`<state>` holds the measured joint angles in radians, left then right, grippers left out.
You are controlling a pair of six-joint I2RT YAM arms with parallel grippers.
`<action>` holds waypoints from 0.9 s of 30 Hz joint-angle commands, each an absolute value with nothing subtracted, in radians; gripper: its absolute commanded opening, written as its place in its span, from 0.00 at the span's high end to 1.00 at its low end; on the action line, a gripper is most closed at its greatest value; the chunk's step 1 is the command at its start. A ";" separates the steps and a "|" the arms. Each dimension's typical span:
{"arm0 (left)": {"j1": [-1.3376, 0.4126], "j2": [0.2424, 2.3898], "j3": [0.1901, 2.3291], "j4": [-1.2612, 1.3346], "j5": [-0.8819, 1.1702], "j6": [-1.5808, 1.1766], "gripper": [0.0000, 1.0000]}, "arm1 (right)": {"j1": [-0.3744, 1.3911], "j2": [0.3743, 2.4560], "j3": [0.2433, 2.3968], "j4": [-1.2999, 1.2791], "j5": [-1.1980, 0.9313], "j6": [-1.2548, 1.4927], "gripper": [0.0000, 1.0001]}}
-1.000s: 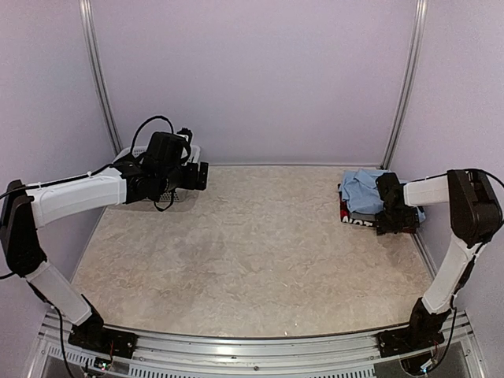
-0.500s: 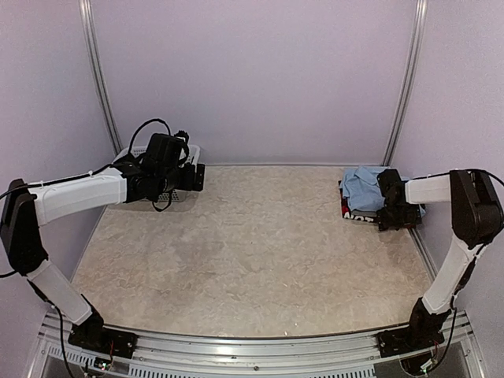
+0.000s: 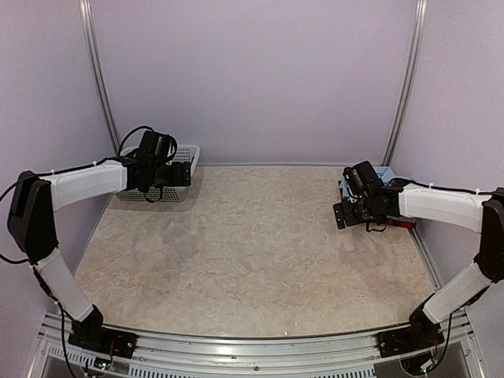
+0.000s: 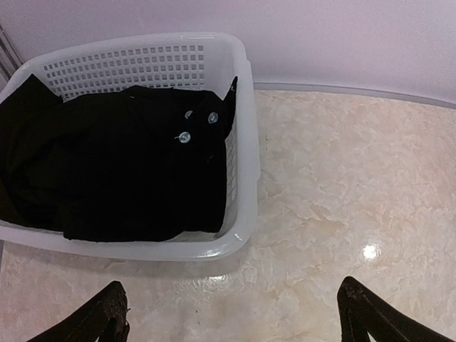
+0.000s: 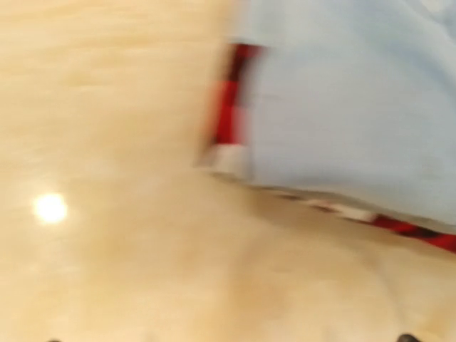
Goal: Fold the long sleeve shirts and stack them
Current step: Pick up the crumpled shirt from the bin.
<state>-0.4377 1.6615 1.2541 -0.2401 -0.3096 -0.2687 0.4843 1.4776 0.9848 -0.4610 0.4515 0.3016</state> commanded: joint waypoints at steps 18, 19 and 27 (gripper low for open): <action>-0.185 1.982 1.614 -0.379 -0.266 -0.261 0.14 | 0.733 1.574 1.019 -0.339 0.332 0.318 0.02; -0.178 2.009 1.639 -0.401 -0.273 -0.255 0.14 | 0.735 1.578 1.020 -0.339 0.333 0.316 0.02; -0.150 2.162 1.746 -0.516 -0.301 -0.209 0.15 | 0.738 1.586 1.004 -0.334 0.329 0.320 0.02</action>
